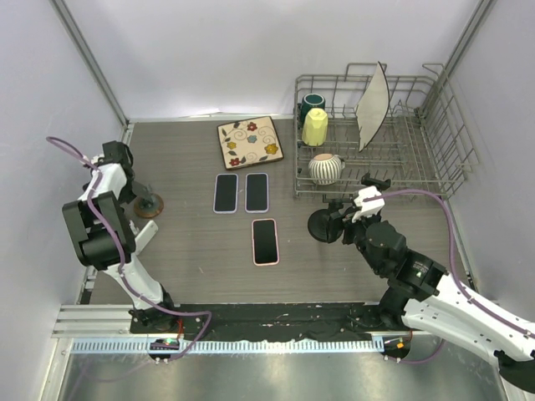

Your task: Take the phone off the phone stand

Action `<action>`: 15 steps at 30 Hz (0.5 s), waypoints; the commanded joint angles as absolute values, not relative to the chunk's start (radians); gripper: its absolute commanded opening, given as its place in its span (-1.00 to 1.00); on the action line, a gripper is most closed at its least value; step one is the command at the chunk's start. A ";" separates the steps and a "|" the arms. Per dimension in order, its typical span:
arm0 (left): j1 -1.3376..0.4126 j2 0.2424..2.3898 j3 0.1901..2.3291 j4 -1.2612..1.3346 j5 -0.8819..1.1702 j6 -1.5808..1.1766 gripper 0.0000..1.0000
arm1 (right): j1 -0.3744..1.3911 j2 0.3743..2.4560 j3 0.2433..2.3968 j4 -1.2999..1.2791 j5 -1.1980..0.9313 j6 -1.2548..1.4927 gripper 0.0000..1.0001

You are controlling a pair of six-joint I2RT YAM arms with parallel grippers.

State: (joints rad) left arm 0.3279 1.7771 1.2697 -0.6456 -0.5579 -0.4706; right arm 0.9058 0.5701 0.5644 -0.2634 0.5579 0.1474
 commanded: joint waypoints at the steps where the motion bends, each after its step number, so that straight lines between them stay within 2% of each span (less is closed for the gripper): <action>1: 0.321 1.799 1.302 -0.652 -0.617 -0.428 0.72 | 0.907 0.578 0.607 -0.239 0.551 0.130 0.71; 8: 0.321 1.855 1.308 -0.657 -0.641 -0.402 0.71 | 0.907 0.580 0.609 -0.238 0.545 0.127 0.71; 15: 0.321 1.919 1.330 -0.666 -0.615 -0.382 0.60 | 0.907 0.587 0.607 -0.238 0.538 0.127 0.71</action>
State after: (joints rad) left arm 0.3256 1.8671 1.3033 -0.6567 -0.6205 -0.4023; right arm 0.9058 0.5774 0.5648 -0.2634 0.5476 0.1368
